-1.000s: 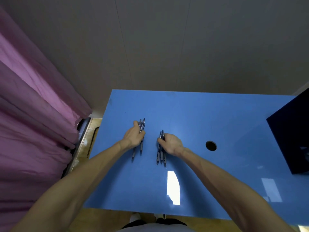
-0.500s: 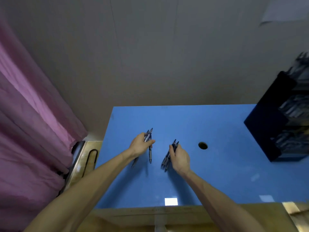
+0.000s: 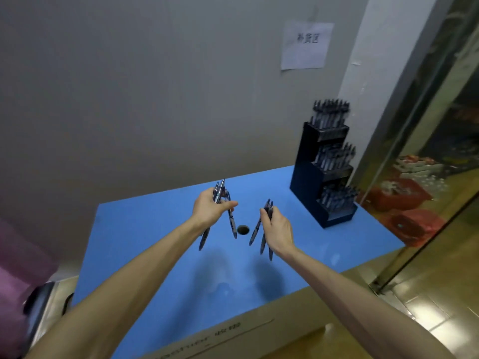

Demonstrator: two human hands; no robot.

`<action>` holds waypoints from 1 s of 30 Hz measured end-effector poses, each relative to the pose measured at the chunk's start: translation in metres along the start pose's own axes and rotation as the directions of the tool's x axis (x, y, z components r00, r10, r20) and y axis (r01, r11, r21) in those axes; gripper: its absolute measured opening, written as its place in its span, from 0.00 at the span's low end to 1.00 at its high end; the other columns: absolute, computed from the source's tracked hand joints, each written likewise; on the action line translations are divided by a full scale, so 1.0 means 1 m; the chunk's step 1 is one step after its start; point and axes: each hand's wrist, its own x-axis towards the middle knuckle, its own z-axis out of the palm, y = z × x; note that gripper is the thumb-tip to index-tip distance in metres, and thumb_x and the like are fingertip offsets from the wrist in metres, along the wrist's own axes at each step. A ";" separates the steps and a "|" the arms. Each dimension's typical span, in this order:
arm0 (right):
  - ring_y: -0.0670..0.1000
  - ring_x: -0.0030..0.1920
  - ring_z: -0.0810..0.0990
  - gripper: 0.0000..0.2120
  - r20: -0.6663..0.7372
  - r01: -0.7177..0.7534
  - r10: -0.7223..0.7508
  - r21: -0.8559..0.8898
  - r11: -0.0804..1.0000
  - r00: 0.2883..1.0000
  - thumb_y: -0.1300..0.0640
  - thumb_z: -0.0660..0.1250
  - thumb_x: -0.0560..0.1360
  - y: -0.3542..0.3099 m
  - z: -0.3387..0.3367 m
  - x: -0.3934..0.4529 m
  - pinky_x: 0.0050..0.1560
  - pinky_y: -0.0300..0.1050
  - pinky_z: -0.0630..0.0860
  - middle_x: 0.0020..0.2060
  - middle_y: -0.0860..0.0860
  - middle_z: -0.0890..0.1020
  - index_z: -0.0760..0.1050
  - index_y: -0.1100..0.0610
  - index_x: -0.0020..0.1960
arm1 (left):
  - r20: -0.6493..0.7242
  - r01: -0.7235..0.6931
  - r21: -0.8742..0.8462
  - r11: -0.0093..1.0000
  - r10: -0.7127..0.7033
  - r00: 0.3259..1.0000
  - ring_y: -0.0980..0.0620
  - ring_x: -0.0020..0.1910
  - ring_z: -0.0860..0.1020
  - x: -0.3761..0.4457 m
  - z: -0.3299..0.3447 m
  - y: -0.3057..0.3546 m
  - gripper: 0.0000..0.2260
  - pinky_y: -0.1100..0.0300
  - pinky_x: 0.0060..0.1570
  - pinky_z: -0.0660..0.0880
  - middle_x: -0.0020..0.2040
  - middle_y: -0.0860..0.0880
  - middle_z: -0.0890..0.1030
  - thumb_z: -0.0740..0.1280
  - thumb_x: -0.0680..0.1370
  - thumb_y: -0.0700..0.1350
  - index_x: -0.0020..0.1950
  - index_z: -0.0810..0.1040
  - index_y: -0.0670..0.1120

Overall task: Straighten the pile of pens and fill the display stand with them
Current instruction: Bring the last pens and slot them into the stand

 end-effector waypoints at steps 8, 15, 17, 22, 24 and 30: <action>0.58 0.38 0.79 0.12 -0.068 0.003 0.008 0.155 0.988 0.998 0.48 0.59 0.85 0.070 -0.140 0.066 0.38 0.56 0.74 0.39 0.58 0.80 0.67 0.58 0.50 | -0.010 -0.014 -0.068 0.998 0.013 1.000 0.53 0.29 0.71 0.029 0.126 0.079 0.15 0.57 0.33 0.71 0.39 0.48 0.87 0.81 0.72 0.47 0.51 0.80 0.44; 0.60 0.37 0.76 0.19 -0.032 0.080 -0.074 0.265 0.961 0.997 0.44 0.60 0.84 0.139 -0.243 0.130 0.41 0.58 0.74 0.38 0.61 0.79 0.67 0.61 0.46 | -0.061 0.025 -0.053 0.998 -0.028 0.998 0.51 0.28 0.69 0.066 0.218 0.151 0.16 0.57 0.33 0.70 0.34 0.46 0.84 0.83 0.68 0.46 0.41 0.79 0.40; 0.63 0.38 0.78 0.22 -0.067 0.091 -0.075 0.300 0.949 0.995 0.42 0.58 0.84 0.150 -0.265 0.147 0.42 0.60 0.75 0.38 0.63 0.79 0.68 0.61 0.45 | -0.146 0.009 -0.025 1.000 -0.012 0.989 0.50 0.29 0.71 0.080 0.235 0.172 0.16 0.54 0.35 0.72 0.30 0.48 0.78 0.83 0.68 0.47 0.38 0.76 0.45; 0.61 0.34 0.75 0.24 -0.085 0.147 -0.126 0.330 0.933 0.988 0.42 0.59 0.84 0.160 -0.315 0.185 0.38 0.56 0.73 0.35 0.63 0.76 0.69 0.64 0.43 | -0.235 -0.050 0.009 0.999 0.051 0.971 0.55 0.27 0.73 0.103 0.273 0.221 0.19 0.57 0.35 0.73 0.29 0.50 0.77 0.83 0.68 0.51 0.37 0.73 0.47; 0.55 0.32 0.72 0.25 -0.107 0.177 -0.149 0.340 0.924 0.983 0.42 0.60 0.83 0.164 -0.329 0.199 0.36 0.51 0.69 0.34 0.58 0.75 0.70 0.66 0.45 | -0.230 -0.057 0.016 0.998 0.059 0.971 0.55 0.26 0.70 0.110 0.284 0.237 0.19 0.58 0.34 0.71 0.30 0.50 0.75 0.83 0.69 0.51 0.37 0.72 0.47; 0.50 0.30 0.72 0.21 -0.174 0.228 -0.185 0.281 0.932 0.967 0.45 0.64 0.82 0.174 -0.357 0.242 0.35 0.46 0.67 0.29 0.50 0.75 0.74 0.61 0.42 | -0.272 -0.127 0.066 0.990 0.141 0.952 0.54 0.31 0.77 0.143 0.307 0.266 0.18 0.57 0.40 0.75 0.30 0.54 0.80 0.83 0.68 0.50 0.37 0.75 0.44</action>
